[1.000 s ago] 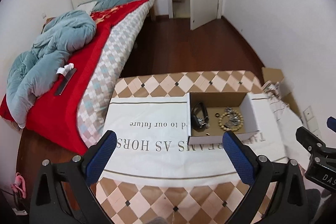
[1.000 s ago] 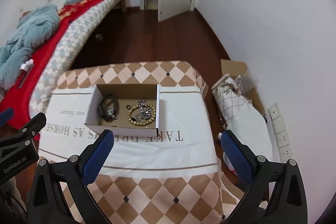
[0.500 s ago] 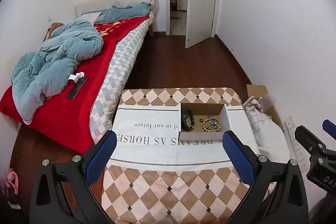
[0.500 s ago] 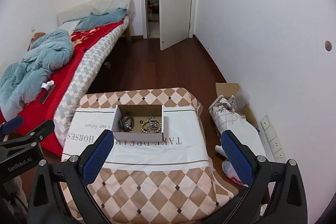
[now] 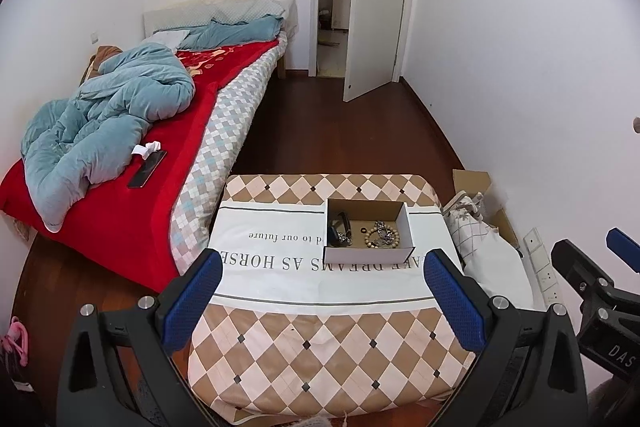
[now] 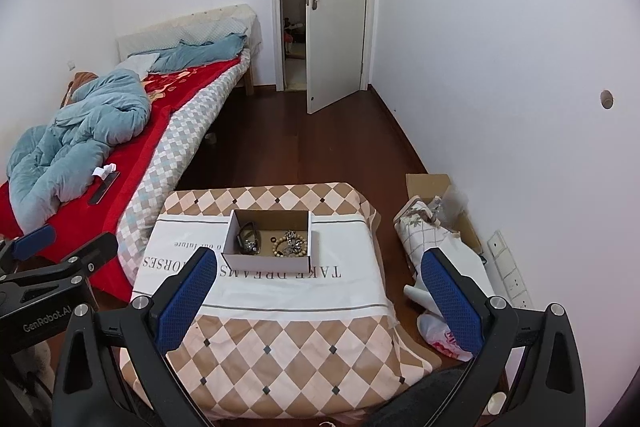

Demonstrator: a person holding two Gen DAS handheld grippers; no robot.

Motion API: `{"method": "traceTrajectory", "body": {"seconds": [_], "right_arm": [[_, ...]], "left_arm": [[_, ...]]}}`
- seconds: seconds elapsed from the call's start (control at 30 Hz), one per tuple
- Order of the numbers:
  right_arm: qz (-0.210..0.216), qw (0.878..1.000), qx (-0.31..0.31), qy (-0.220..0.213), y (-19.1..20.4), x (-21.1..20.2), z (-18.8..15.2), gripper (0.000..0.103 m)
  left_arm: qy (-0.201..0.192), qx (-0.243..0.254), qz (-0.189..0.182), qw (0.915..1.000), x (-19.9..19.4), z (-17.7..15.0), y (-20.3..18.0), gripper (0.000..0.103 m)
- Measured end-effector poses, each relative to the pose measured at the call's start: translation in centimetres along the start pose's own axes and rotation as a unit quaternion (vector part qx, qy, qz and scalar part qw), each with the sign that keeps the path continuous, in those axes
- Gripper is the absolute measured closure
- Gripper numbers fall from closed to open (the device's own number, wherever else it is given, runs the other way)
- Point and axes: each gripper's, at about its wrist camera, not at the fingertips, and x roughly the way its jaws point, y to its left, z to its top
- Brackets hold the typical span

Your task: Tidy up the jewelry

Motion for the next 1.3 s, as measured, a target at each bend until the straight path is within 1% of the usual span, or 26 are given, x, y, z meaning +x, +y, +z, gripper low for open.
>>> {"method": "traceTrajectory", "body": {"seconds": [0.17,0.3,0.77,1.03,1.3], "right_arm": [[-0.006,1.000,0.003,0.006,-0.4,0.7,0.2,0.000],[-0.014,1.000,0.000,0.012,-0.5,2.1,0.8,0.000],[-0.036,0.999,-0.001,0.041,-0.1,10.3,2.9,0.000],[-0.045,0.997,-0.009,0.063,0.3,14.4,2.9,0.000],[-0.048,0.995,-0.020,0.082,0.8,17.0,2.3,0.000]], "left_arm": [[0.000,0.002,0.008,1.0000,0.9,0.3,-0.5,0.000],[0.004,0.002,0.017,0.9999,2.0,0.8,-0.7,0.000],[0.039,0.012,0.042,0.9983,8.8,2.8,-1.4,0.000],[0.050,0.007,0.054,0.9972,11.7,3.1,-1.1,0.000],[0.069,0.004,0.053,0.9963,13.6,2.7,-1.1,0.000]]}}
